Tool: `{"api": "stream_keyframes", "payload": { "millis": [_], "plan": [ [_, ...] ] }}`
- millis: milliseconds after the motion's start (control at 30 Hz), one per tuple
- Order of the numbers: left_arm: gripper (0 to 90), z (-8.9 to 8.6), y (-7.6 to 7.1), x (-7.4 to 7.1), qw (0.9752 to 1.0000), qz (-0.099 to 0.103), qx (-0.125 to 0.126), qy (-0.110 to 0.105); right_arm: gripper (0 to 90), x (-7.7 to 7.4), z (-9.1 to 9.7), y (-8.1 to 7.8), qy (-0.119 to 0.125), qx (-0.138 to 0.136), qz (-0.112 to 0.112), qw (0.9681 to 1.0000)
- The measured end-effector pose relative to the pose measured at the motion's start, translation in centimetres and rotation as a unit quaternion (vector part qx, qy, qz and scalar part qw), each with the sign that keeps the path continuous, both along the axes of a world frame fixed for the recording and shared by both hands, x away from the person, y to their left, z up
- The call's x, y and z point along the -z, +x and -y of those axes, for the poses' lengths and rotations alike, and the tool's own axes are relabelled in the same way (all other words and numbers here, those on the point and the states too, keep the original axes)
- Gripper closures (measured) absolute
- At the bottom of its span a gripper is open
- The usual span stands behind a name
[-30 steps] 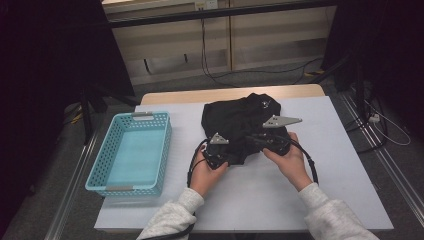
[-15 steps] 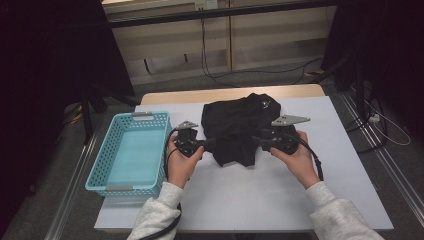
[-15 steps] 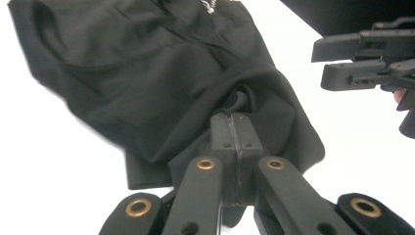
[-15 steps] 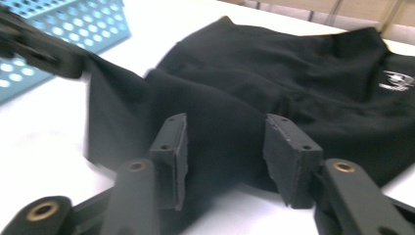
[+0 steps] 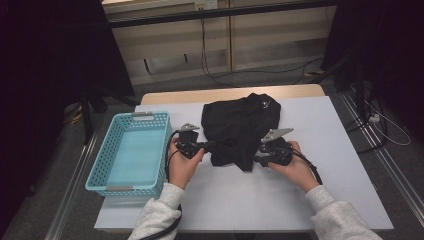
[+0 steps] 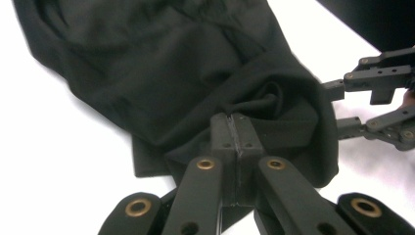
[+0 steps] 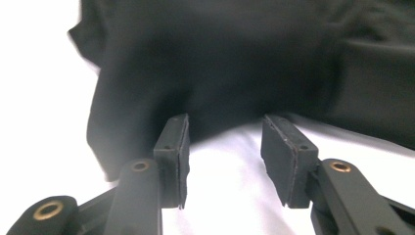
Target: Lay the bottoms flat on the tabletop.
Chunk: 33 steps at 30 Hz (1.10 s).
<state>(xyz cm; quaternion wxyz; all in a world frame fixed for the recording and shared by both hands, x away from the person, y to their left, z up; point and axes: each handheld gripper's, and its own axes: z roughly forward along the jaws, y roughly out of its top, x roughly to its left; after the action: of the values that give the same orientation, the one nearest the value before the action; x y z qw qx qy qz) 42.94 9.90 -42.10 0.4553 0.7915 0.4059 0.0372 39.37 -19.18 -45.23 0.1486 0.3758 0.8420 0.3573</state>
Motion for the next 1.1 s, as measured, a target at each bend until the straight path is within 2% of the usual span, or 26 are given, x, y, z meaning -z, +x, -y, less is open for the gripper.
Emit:
{"api": "stream_keyframes", "payload": {
  "millis": [67, 133, 200, 267, 333, 433, 533, 600, 733, 767, 800, 900, 1000, 1100],
  "plan": [
    [90.0, 0.4, -0.1, 0.5, 0.9999, -0.004, 0.006, 0.008, 57.0, 0.2, -0.8, -0.2, -0.014, -0.018, 0.000, 0.9997],
    [87.9, 0.9, -0.1, 0.9, 0.9998, -0.005, 0.014, 0.011, 61.3, 0.4, -1.7, -0.4, -0.018, -0.039, -0.002, 0.9991],
    [78.4, 1.2, -0.2, 1.1, 0.9995, -0.002, 0.027, 0.019, 65.9, 0.4, -2.5, -0.6, -0.010, -0.052, -0.005, 0.9986],
    [64.2, 1.5, -0.3, 1.3, 0.9989, 0.008, 0.040, 0.023, 72.1, 0.4, -3.2, -0.7, -0.009, -0.061, -0.010, 0.9980],
    [56.8, 1.5, -0.4, 1.4, 0.9986, 0.009, 0.049, 0.021, 76.5, 0.4, -3.5, -0.7, -0.006, -0.065, -0.011, 0.9978],
    [41.2, 1.5, -0.6, 1.7, 0.9982, 0.018, 0.053, 0.024, 88.2, 0.4, -3.7, -0.4, 0.015, -0.072, -0.022, 0.9970],
    [32.2, 1.2, -0.8, 1.7, 0.9978, 0.028, 0.053, 0.029, 89.8, 0.3, -3.9, 0.0, 0.043, -0.078, -0.030, 0.9955],
    [27.3, 1.0, -0.9, 1.5, 0.9978, 0.033, 0.050, 0.029, 89.8, 0.1, -4.1, 0.1, 0.061, -0.087, -0.025, 0.9940],
    [21.5, 0.4, -1.3, 0.9, 0.9976, 0.043, 0.047, 0.028, 85.8, -0.9, -4.8, 0.3, 0.105, -0.090, -0.018, 0.9902],
    [20.4, 0.3, -1.4, 0.8, 0.9974, 0.046, 0.047, 0.029, 83.4, -1.0, -4.8, 0.3, 0.109, -0.088, -0.017, 0.9900],
    [19.3, 0.1, -1.5, 0.7, 0.9972, 0.049, 0.048, 0.029, 78.3, -1.1, -4.9, 0.4, 0.108, -0.084, -0.013, 0.9905],
    [16.8, -0.1, -1.8, 0.6, 0.9966, 0.054, 0.051, 0.035, 64.2, -1.3, -4.5, 0.8, 0.085, -0.055, -0.002, 0.9949],
    [15.8, 0.3, -2.0, 0.8, 0.9950, 0.061, 0.064, 0.046, 55.0, -1.7, -3.6, 1.2, 0.086, -0.022, 0.009, 0.9960],
    [15.8, 1.1, -2.1, 1.4, 0.9939, 0.063, 0.072, 0.056, 42.3, -2.1, -2.4, 1.5, 0.098, 0.006, 0.019, 0.9950]
  ]
}}
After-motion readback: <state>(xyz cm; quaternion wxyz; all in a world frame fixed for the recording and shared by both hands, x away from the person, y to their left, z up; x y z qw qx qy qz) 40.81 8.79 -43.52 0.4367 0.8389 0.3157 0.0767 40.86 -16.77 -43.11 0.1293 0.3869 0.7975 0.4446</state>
